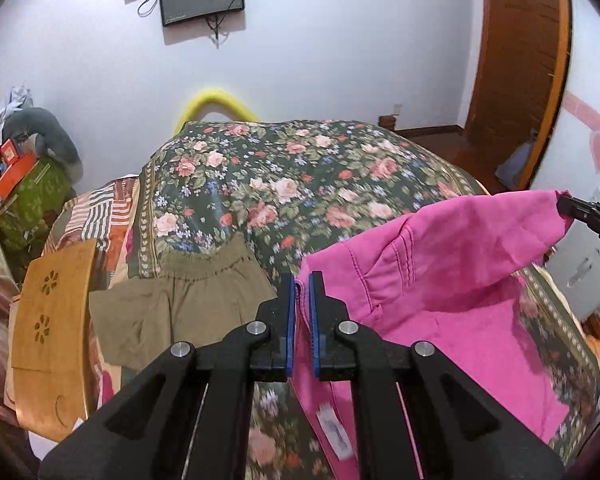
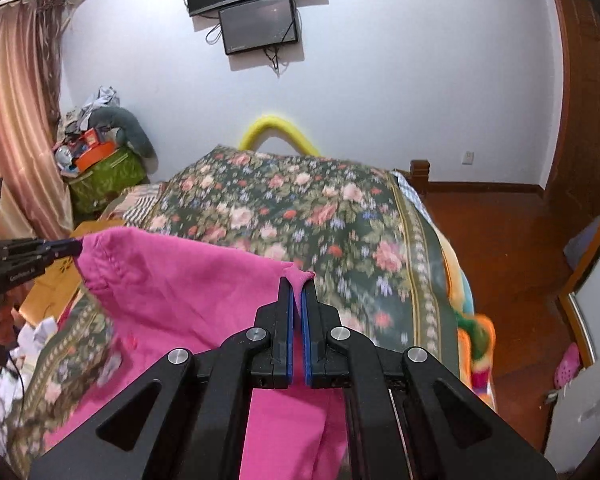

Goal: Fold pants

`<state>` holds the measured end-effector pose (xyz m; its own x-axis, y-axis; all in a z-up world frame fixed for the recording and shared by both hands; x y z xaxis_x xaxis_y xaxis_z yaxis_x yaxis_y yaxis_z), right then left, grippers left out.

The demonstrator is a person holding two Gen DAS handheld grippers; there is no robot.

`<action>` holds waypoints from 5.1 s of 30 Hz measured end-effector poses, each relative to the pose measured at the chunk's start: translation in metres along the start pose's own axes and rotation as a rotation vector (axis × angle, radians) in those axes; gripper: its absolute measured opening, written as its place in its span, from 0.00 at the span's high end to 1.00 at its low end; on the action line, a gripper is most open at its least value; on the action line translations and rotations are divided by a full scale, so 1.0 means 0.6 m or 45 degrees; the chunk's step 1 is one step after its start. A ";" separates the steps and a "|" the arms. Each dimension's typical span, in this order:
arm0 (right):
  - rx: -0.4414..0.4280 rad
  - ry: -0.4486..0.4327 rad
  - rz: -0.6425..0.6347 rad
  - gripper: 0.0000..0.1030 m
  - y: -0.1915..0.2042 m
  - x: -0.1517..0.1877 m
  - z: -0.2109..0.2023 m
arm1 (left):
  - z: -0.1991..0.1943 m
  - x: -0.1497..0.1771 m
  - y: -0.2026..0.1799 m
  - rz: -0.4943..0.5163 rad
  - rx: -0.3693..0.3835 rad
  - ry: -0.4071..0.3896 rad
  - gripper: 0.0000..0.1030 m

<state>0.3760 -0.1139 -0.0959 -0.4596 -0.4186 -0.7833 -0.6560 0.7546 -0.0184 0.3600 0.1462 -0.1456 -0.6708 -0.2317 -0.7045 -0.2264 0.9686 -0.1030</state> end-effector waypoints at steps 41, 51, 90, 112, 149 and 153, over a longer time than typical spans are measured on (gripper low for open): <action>-0.055 0.302 -0.157 0.57 0.162 0.262 -0.076 | -0.084 0.291 -0.035 0.340 0.019 0.208 0.36; -0.132 0.465 -0.242 0.56 0.197 0.295 -0.008 | -0.042 0.325 -0.069 0.580 -0.073 0.235 0.31; -0.113 0.398 -0.172 0.92 0.206 0.339 -0.100 | -0.128 0.365 -0.080 0.205 0.175 0.346 0.79; -0.059 0.389 0.188 0.62 0.140 0.362 -0.086 | -0.091 0.346 -0.018 -0.325 0.297 0.584 0.85; 0.018 0.315 0.184 0.58 -0.005 0.231 0.011 | 0.007 0.197 0.009 -0.270 0.065 0.355 0.47; 0.000 0.336 0.243 0.58 -0.032 0.221 0.072 | 0.053 0.199 0.016 -0.275 0.036 0.394 0.47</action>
<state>0.3535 -0.1620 -0.2262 -0.7139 -0.3860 -0.5843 -0.5428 0.8321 0.1136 0.3002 0.1306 -0.2533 -0.7924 -0.4431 -0.4192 -0.3693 0.8955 -0.2486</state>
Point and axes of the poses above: each gripper's, at about its wrist camera, not at the fingertips, and z roughly the way its jaws point, y to its left, x to its underside, the point moved 4 cm from there along z, roughly the way its jaws point, and after that the axes turned 12 degrees about -z, right-handed, at the moved point
